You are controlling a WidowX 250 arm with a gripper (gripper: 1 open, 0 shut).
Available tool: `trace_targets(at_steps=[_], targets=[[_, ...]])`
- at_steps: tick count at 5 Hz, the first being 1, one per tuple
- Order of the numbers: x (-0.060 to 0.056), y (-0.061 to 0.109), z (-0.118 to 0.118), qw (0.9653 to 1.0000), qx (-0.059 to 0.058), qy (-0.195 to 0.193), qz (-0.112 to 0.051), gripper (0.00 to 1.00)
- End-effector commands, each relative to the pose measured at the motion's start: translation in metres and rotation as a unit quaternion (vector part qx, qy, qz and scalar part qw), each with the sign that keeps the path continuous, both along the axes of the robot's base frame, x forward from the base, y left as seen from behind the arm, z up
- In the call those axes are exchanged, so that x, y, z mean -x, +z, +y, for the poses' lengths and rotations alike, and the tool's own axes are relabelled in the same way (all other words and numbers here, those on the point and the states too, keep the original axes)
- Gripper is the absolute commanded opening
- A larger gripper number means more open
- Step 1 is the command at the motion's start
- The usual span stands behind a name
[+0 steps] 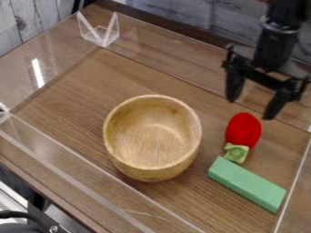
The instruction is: Move the red fruit to the left
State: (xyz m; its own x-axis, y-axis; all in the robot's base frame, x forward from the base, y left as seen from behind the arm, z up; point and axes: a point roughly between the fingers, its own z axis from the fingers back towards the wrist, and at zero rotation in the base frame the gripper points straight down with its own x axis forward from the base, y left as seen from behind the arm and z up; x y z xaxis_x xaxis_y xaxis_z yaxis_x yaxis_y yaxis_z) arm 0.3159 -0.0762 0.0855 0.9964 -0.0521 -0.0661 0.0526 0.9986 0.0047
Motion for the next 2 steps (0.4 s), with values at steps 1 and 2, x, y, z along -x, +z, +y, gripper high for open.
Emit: trace_targets(at_steps=[1,2], targets=[[0.0026,0.017,0.0064,0.9991,0.009,-0.013,-0.04,1.0],[0.003,0.0238,-0.002,0.9986,0.011,-0.013,-0.05,1.0]])
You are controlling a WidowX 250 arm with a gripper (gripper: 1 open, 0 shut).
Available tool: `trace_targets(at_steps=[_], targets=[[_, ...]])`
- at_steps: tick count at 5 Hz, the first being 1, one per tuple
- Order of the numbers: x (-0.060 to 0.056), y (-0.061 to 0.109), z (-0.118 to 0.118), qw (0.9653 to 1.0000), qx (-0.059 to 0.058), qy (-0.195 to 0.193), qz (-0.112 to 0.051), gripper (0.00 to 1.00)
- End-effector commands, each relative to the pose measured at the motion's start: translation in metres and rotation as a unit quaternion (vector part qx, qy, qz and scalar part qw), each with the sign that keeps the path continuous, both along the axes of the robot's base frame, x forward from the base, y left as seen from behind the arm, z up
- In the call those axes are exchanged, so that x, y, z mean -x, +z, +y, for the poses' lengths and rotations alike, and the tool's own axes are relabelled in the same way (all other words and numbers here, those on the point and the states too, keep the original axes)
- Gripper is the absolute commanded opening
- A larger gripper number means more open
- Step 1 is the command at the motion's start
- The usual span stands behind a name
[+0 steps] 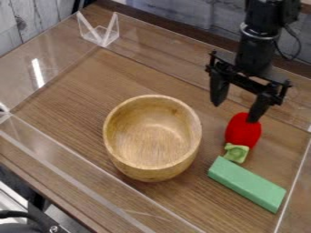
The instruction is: Move the red fruit to the left
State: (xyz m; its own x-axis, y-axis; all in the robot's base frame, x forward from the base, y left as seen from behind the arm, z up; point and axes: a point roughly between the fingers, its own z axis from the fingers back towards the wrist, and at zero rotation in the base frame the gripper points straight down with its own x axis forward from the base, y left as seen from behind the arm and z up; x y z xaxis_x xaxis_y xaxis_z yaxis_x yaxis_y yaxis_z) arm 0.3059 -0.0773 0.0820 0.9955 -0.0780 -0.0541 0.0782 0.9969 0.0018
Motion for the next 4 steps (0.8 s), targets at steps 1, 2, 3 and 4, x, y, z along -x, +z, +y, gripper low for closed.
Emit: trace_targets(at_steps=[1,2,3,4], targets=[[-0.008,0.032,-0.011,0.9986,0.011,0.0,-0.052,1.0],[-0.002,0.03,-0.019,0.9981,0.012,-0.016,-0.057,1.0],[0.005,0.026,-0.023,0.9975,0.013,-0.03,-0.063,1.0],[0.002,0.027,-0.023,0.9967,0.017,-0.035,-0.071,1.0]])
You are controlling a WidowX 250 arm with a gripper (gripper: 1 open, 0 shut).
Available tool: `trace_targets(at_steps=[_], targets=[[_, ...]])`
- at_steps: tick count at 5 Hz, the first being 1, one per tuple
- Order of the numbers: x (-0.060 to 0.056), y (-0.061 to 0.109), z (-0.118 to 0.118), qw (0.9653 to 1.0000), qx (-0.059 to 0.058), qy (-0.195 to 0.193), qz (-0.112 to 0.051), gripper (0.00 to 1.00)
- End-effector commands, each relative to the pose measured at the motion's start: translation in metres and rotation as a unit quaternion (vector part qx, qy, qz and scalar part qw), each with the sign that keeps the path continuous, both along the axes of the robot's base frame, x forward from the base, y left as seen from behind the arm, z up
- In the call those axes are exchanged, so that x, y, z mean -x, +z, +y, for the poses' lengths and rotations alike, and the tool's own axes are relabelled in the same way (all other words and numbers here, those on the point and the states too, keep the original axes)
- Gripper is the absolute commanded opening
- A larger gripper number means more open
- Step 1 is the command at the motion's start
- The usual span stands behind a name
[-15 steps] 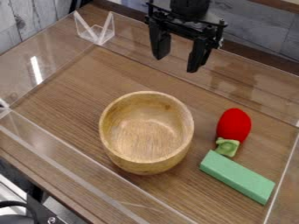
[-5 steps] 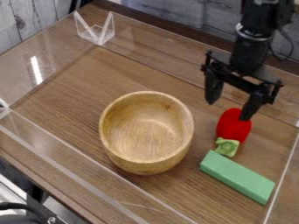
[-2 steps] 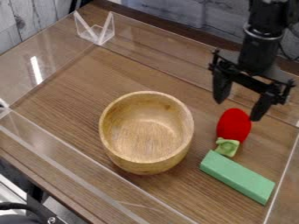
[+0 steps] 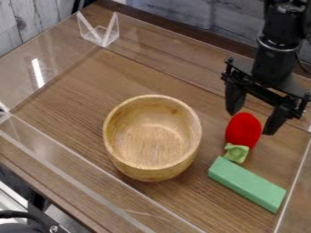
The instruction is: Move the red fruit to the left
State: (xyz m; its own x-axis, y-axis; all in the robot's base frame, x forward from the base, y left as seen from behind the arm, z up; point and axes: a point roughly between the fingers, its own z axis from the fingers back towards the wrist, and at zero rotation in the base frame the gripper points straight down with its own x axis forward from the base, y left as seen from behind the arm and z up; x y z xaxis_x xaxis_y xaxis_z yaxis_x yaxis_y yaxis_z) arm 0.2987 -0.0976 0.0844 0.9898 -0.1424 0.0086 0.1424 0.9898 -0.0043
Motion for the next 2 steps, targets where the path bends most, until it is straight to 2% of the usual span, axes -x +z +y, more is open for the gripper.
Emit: trace_targets(at_steps=[1,2], targets=[[-0.009,0.023,-0.002,0.999,0.014,-0.008,-0.043,1.0],[-0.021,0.007,-0.001,0.9989,0.014,-0.005,-0.045,1.0]])
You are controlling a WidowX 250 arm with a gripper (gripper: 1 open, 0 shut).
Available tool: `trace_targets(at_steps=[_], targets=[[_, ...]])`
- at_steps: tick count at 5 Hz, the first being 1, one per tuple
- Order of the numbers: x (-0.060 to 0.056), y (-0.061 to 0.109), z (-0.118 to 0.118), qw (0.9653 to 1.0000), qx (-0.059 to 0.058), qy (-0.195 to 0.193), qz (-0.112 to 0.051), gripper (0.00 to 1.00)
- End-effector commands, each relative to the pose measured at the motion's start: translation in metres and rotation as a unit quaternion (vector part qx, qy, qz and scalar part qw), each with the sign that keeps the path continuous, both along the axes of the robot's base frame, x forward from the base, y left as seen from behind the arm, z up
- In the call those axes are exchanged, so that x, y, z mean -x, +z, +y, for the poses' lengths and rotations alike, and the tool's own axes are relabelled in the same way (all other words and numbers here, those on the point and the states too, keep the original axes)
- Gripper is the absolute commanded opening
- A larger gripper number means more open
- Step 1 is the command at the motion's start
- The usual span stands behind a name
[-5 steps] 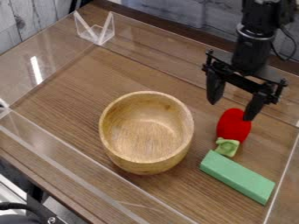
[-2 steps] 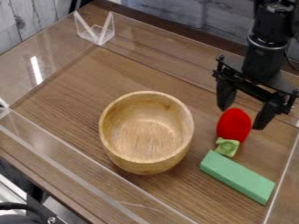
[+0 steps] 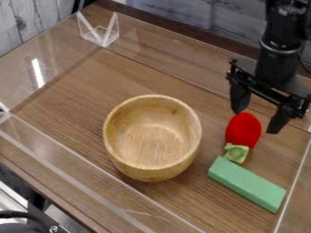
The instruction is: Move the red fruit to the left
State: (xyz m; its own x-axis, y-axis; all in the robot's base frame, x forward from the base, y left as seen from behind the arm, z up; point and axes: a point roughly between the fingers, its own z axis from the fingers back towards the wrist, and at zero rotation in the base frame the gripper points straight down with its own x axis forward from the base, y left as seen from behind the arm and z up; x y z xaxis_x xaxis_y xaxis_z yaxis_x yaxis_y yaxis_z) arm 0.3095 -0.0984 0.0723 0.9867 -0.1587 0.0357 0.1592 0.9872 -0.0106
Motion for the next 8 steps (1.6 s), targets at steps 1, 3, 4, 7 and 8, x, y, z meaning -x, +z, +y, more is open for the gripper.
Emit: trace_targets(at_steps=[1,3,4,7,8], targets=[[-0.021,0.003,0.001,0.9994,0.009,0.005,-0.033,1.0],[-0.006,0.015,-0.006,0.9988,0.008,-0.029,-0.04,1.0],[-0.008,0.026,-0.008,0.9981,0.008,-0.047,-0.038,0.0],[-0.018,0.069,0.01,0.9975,0.008,-0.017,-0.068,0.0],[-0.025,0.069,0.001,0.9962,0.01,-0.058,-0.064,0.0]])
